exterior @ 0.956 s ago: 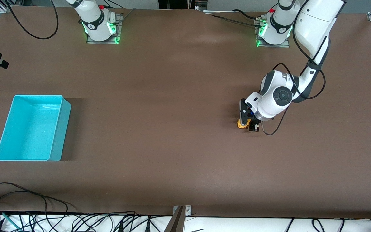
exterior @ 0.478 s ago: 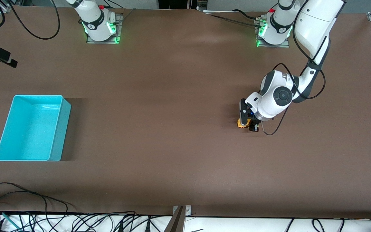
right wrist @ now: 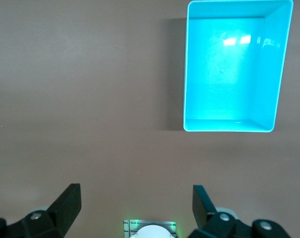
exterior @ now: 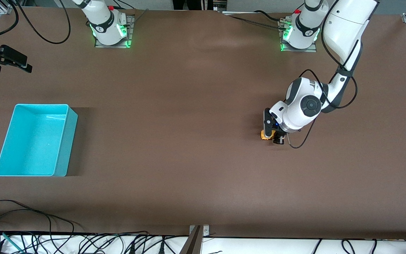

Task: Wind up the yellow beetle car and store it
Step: 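Close the left gripper on the yellow car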

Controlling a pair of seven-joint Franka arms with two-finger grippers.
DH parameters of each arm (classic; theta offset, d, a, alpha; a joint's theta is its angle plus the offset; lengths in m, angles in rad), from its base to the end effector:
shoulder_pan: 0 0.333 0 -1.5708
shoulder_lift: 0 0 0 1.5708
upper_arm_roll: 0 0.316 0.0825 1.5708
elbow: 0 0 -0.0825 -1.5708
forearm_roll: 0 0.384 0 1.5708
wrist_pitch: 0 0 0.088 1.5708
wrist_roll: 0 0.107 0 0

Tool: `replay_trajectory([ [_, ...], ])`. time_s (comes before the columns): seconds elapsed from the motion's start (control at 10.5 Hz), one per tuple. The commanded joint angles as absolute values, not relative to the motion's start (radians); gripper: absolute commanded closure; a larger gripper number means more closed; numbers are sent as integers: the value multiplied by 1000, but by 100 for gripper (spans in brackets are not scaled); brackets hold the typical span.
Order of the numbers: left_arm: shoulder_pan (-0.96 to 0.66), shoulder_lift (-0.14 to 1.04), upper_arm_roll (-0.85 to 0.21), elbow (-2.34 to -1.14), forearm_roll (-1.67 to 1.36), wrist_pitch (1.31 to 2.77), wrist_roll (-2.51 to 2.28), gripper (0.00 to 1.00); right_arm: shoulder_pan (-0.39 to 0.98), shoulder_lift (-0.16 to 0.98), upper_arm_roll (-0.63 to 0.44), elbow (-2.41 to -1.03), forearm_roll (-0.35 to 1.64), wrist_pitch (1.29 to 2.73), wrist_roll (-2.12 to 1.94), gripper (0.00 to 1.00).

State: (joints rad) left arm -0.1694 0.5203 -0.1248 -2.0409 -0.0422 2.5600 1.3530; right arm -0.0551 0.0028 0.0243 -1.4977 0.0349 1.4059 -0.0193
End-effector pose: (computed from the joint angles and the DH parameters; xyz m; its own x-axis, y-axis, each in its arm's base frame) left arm 0.5714 -0.1718 0.1854 -0.0238 -0.9963 0.0829 -0.9995 0.0255 0.0188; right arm 0.5380 -0.0124 0.6433 0.9956 -0.0056 -0.0937 -0.0091 -0.9993 -0.0367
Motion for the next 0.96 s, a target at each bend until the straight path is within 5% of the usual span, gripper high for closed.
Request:
replay_trajectory([
  [0.0,-132,558,-94,-2034,-41,2568,1448,100,-55,6,29,-1489,11,1410,-17,0],
  [0.86,6,589,14,-2043,-41,2569,1614,100,-54,11,31,-1494,0,1430,-17,0],
])
